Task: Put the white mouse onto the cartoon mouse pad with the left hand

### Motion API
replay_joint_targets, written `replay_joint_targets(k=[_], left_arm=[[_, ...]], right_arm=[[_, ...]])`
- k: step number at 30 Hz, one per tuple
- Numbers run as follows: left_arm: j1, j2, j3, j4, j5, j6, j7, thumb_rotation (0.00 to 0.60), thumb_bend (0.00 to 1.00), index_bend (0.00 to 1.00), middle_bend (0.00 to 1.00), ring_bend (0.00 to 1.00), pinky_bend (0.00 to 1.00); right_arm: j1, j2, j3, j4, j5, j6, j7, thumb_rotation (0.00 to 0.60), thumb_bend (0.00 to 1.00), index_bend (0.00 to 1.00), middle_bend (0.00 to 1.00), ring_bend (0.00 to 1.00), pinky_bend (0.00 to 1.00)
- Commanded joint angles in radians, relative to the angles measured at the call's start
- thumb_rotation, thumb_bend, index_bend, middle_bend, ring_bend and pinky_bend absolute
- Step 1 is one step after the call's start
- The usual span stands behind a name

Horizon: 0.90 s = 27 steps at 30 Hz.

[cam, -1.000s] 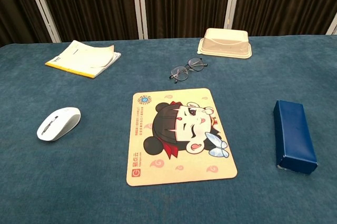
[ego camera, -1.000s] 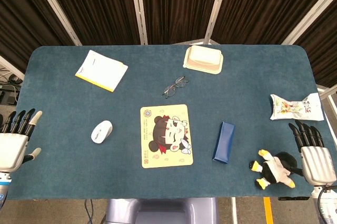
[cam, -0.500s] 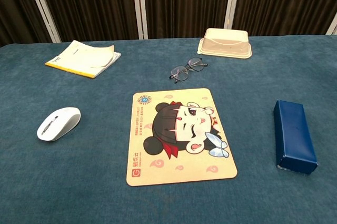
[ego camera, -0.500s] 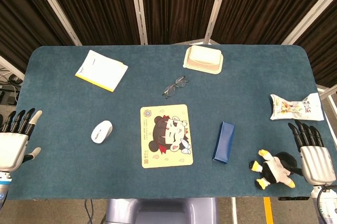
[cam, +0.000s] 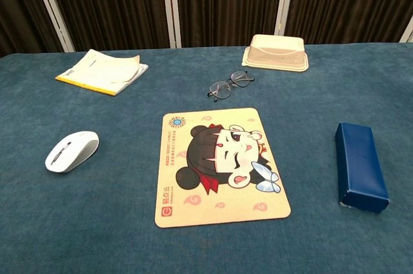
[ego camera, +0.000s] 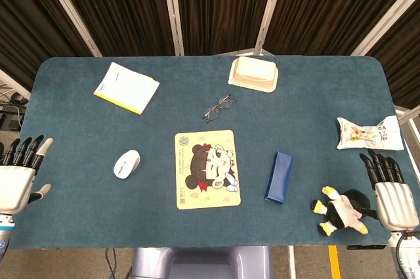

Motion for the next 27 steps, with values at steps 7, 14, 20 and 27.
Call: replay_joint_targets(k=[7, 14, 20, 27], left_arm=[[-0.029, 0.027, 0.022, -0.012, 0.059, -0.034, -0.026, 0.600, 0.23, 0.00, 0.00, 0.00, 0.00], [-0.086, 0.072, 0.038, -0.045, 0.115, -0.116, 0.076, 0.600, 0.34, 0.00, 0.00, 0.00, 0.00], [-0.156, 0.107, 0.058, -0.089, 0.126, -0.260, 0.194, 0.600, 0.40, 0.00, 0.00, 0.00, 0.00], [-0.235, 0.157, 0.067, -0.133, 0.126, -0.408, 0.311, 0.600, 0.55, 0.00, 0.00, 0.00, 0.00]], right_arm=[[0.000, -0.001, 0.000, 0.001, 0.000, 0.001, -0.001, 0.600, 0.06, 0.00, 0.00, 0.00, 0.00], [0.000, 0.000, 0.000, 0.000, 0.000, 0.000, 0.001, 0.600, 0.06, 0.00, 0.00, 0.00, 0.00], [0.000, 0.000, 0.000, 0.000, 0.001, -0.001, 0.001, 0.600, 0.06, 0.00, 0.00, 0.00, 0.00], [0.000, 0.000, 0.000, -0.001, 0.001, -0.001, 0.002, 0.600, 0.06, 0.00, 0.00, 0.00, 0.00]])
